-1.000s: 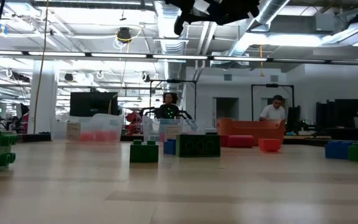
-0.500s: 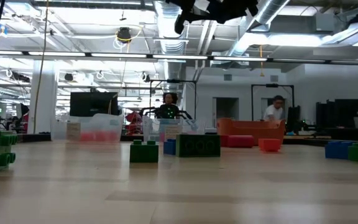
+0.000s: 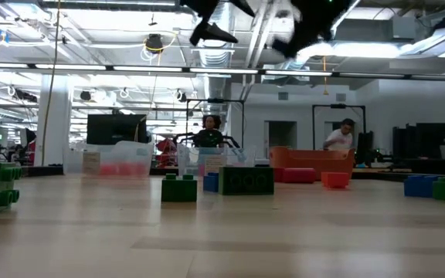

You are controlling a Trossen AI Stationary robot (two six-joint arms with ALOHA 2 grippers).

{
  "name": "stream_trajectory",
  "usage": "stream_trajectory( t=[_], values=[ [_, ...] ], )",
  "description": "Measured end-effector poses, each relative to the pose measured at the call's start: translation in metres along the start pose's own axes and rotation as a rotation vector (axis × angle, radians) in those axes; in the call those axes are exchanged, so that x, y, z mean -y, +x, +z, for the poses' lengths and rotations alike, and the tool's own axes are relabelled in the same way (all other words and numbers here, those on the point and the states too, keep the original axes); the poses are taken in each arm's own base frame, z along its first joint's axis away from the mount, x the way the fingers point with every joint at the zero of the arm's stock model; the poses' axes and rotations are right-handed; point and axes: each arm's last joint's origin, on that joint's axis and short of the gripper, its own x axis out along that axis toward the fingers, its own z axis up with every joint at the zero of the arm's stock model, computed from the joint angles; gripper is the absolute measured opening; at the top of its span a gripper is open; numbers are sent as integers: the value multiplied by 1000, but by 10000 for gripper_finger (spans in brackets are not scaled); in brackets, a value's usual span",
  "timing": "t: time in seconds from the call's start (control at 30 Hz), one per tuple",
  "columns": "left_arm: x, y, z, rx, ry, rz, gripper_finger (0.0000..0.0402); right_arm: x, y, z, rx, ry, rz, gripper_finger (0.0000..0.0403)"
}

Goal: Sort blocks
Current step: Put the blue game piece into the orange bin, then put the green game piece into the blue bin

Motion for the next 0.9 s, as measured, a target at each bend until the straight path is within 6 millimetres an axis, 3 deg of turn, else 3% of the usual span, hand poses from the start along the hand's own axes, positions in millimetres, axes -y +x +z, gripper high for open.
stream_trajectory(
  t=[0.3, 0.53, 0.73, 0.9],
  values=[
    [4, -13, 1, -7, 10, 8, 314, 49, 89, -65, -364, 130, -14, 88],
    [10, -29, -11, -100, 78, 91, 313, 64, 125, -84, -475, 173, -44, 115],
    [9, -33, -38, -310, 165, 145, 313, 74, 125, -87, -485, 217, -1, 179],
    [17, -30, -65, -453, 219, 30, 313, 78, 86, -71, -384, 229, -8, 209]
  ],
)
